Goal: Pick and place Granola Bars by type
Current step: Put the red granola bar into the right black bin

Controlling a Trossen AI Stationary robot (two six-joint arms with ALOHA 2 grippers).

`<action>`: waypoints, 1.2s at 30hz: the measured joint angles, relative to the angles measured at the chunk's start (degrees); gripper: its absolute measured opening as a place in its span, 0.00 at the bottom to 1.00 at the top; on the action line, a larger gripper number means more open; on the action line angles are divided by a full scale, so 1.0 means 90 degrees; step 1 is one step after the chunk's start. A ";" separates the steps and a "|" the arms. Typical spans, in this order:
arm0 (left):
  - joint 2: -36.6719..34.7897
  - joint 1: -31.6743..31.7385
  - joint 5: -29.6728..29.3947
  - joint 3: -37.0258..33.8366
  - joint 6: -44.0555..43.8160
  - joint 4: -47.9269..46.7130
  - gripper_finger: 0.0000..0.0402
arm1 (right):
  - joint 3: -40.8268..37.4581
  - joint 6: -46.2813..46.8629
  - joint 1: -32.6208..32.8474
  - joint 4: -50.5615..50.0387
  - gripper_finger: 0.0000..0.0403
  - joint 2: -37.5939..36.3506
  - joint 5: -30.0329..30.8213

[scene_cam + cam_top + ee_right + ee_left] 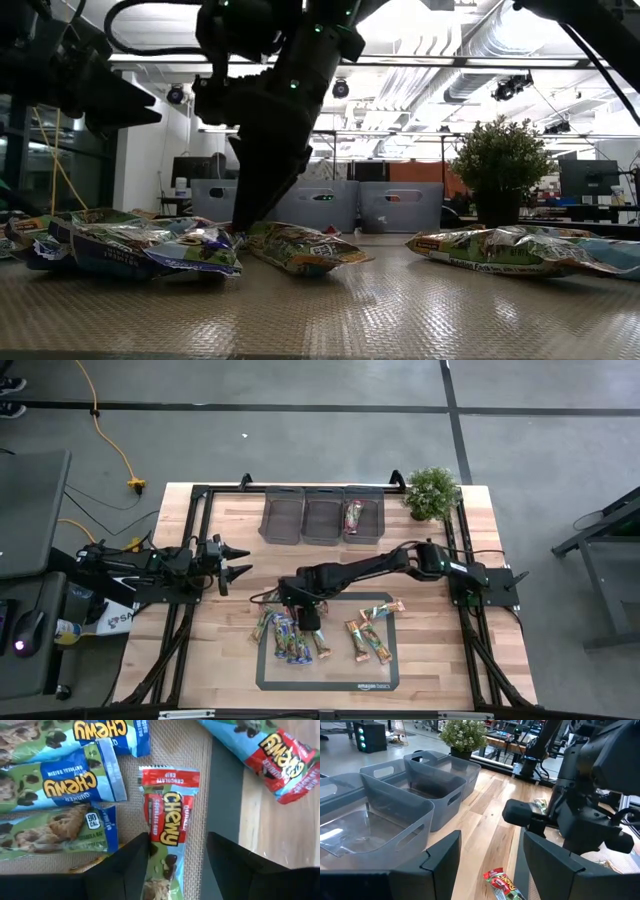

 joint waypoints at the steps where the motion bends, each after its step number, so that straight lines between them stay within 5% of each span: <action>1: 0.0000 0.0002 0.0000 0.0002 0.0000 0.0000 0.53 | 0.0000 0.0004 0.0002 0.0004 0.46 0.0023 -0.0018; 17: 0.0000 0.0002 0.0022 0.0002 0.0000 0.0000 0.53 | 0.0000 0.0043 0.0181 0.0069 0.45 0.0138 0.0293; 36: 0.0000 0.0001 0.0017 0.0002 0.0001 0.0000 0.53 | 0.0000 0.0118 0.0211 0.0035 0.22 0.0140 0.0295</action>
